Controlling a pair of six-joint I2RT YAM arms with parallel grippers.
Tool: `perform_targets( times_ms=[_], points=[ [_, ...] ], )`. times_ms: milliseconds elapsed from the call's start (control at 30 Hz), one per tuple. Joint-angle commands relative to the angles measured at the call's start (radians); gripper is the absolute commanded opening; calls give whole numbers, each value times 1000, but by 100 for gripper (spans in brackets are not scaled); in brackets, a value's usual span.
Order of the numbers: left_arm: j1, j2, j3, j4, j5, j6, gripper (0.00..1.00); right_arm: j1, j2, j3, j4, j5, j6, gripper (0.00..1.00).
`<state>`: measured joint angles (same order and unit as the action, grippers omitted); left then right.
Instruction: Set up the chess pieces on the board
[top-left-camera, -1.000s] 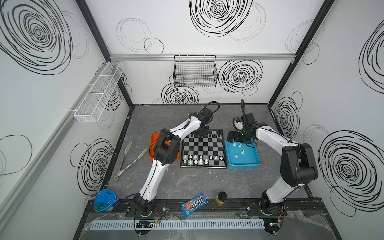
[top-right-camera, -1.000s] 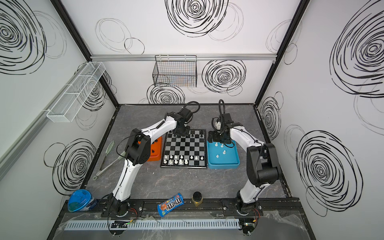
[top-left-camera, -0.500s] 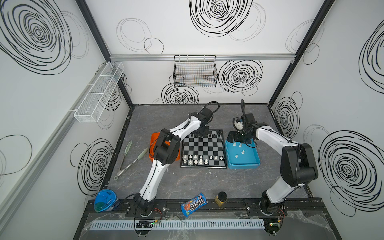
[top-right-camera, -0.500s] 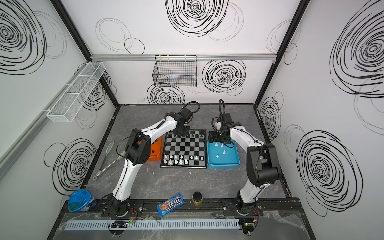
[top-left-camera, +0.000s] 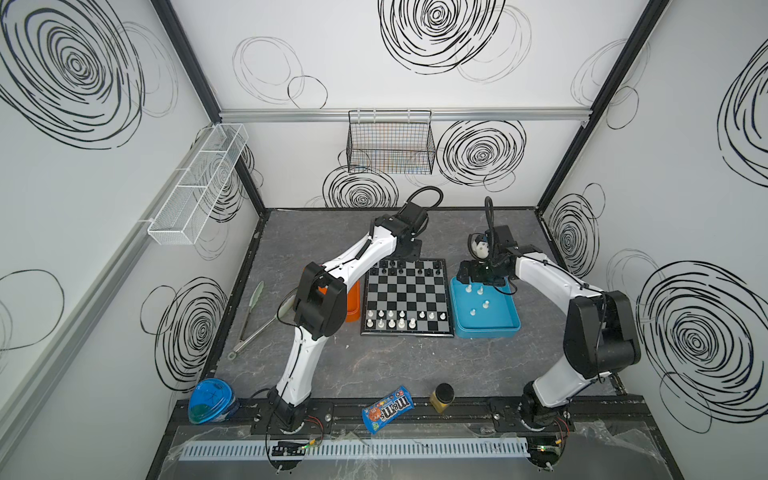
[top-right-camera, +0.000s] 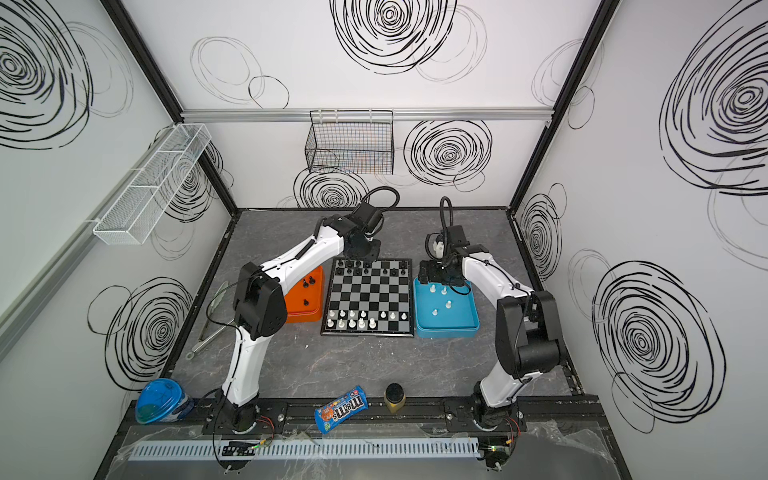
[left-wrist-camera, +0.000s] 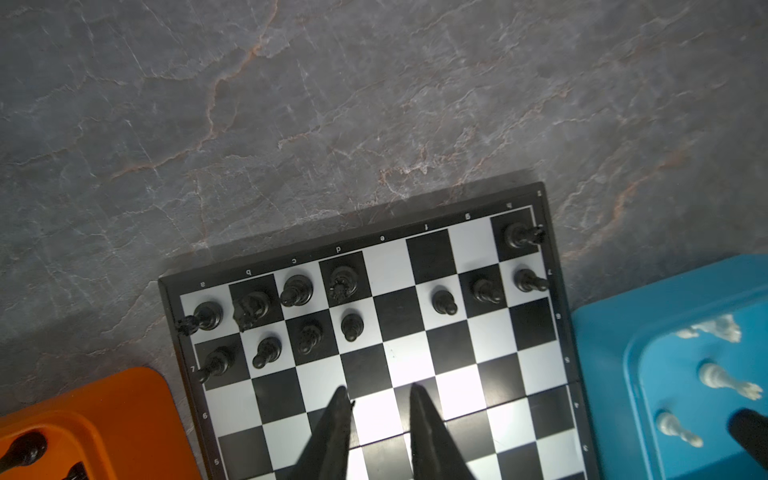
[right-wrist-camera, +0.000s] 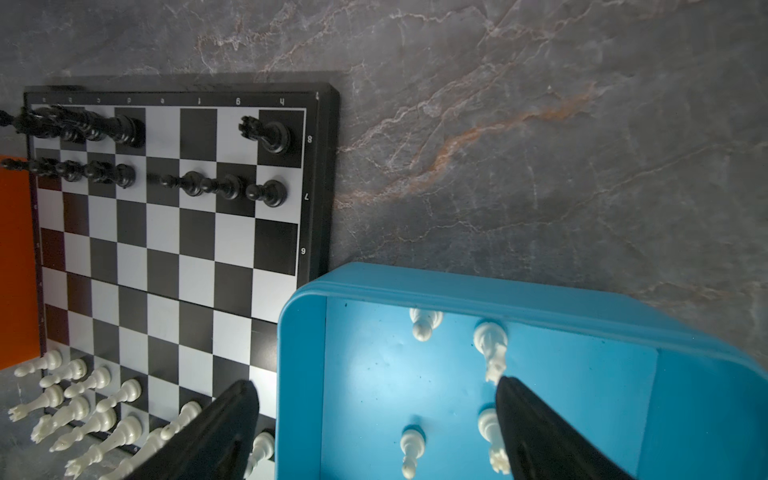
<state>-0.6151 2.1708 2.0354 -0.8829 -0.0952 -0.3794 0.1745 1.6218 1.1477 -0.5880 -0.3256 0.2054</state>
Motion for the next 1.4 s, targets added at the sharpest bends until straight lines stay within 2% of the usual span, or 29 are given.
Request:
perform_targets(
  times_ms=[0,133,300,467,600,833,1033,1367],
  points=[
    [-3,-75,-29,-10,-6,-16,33,-8,-46,-22,-44,29,2,93],
    [3,-142,-74,1,-15,-18,41,-17,-69,-52,-59,47,5,92],
    [27,-241,-166,27,-15,-12,59,-30,-101,-118,-67,81,18,92],
    [84,-344,-291,62,-2,11,75,-36,-115,-178,-58,110,44,90],
    [143,-421,-398,92,26,28,83,-46,-105,-208,-36,126,59,85],
    [259,-533,-558,122,64,45,87,-58,-68,-230,-2,146,70,72],
    [325,-578,-634,134,87,60,88,-64,-37,-219,15,154,70,42],
    [344,-562,-635,147,109,63,88,-66,-2,-200,25,163,65,28]
  ],
)
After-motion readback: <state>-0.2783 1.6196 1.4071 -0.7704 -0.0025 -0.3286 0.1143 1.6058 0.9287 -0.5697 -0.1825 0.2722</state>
